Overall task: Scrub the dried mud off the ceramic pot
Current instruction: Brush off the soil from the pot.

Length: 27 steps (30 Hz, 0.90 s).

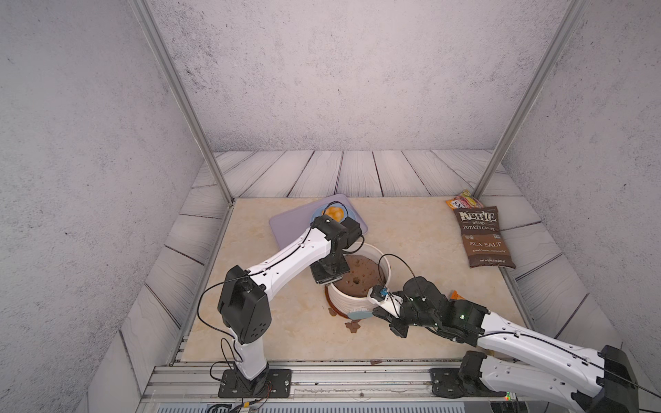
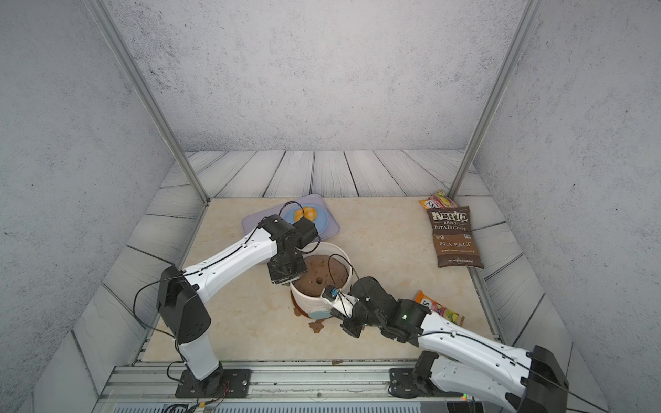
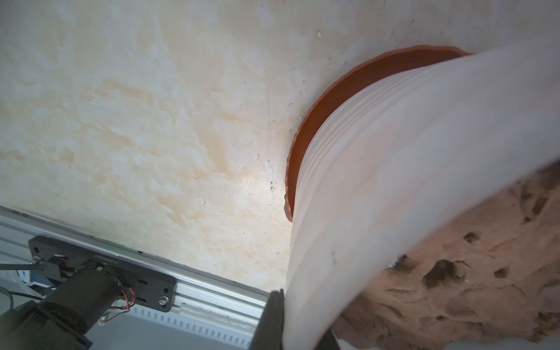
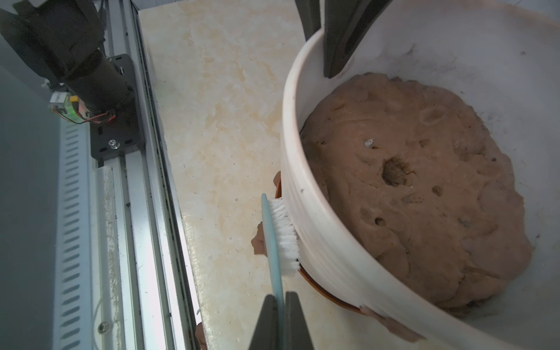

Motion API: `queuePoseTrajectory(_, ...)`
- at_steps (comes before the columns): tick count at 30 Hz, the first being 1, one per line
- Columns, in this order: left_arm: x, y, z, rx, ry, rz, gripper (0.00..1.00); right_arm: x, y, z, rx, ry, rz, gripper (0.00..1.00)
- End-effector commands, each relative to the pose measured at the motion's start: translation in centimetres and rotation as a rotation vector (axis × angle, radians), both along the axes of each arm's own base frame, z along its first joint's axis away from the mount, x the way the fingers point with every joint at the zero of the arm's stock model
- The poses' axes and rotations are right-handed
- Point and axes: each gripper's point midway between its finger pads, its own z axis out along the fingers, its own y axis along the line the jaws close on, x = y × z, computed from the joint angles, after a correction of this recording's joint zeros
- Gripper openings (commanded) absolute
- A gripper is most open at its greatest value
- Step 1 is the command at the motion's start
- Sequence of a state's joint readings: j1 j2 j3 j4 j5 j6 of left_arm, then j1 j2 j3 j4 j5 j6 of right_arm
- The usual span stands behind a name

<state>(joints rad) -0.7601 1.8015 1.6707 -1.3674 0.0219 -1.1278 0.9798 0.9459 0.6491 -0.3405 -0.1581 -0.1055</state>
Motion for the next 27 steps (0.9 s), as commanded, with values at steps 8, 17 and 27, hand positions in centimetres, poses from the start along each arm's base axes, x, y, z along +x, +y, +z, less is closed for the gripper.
queuePoseTrajectory(8, 2.2, 1.3, -0.1, 0.043, -0.044, -0.085, 0.0, 0.6, -1.8, -1.4, -0.14, -0.058, -0.095, 0.0)
queuePoseTrajectory(17, 3.0, 1.8, -0.3, 0.05, -0.053, -0.114, 0.0, -3.0, -0.6, -0.7, -0.127, -0.01, 0.027, 0.0)
queuePoseTrajectory(27, 4.5, 1.8, -1.3, 0.063, -0.06, -0.291, 0.0, -4.3, 0.8, 4.9, 0.046, -0.042, 0.108, 0.0)
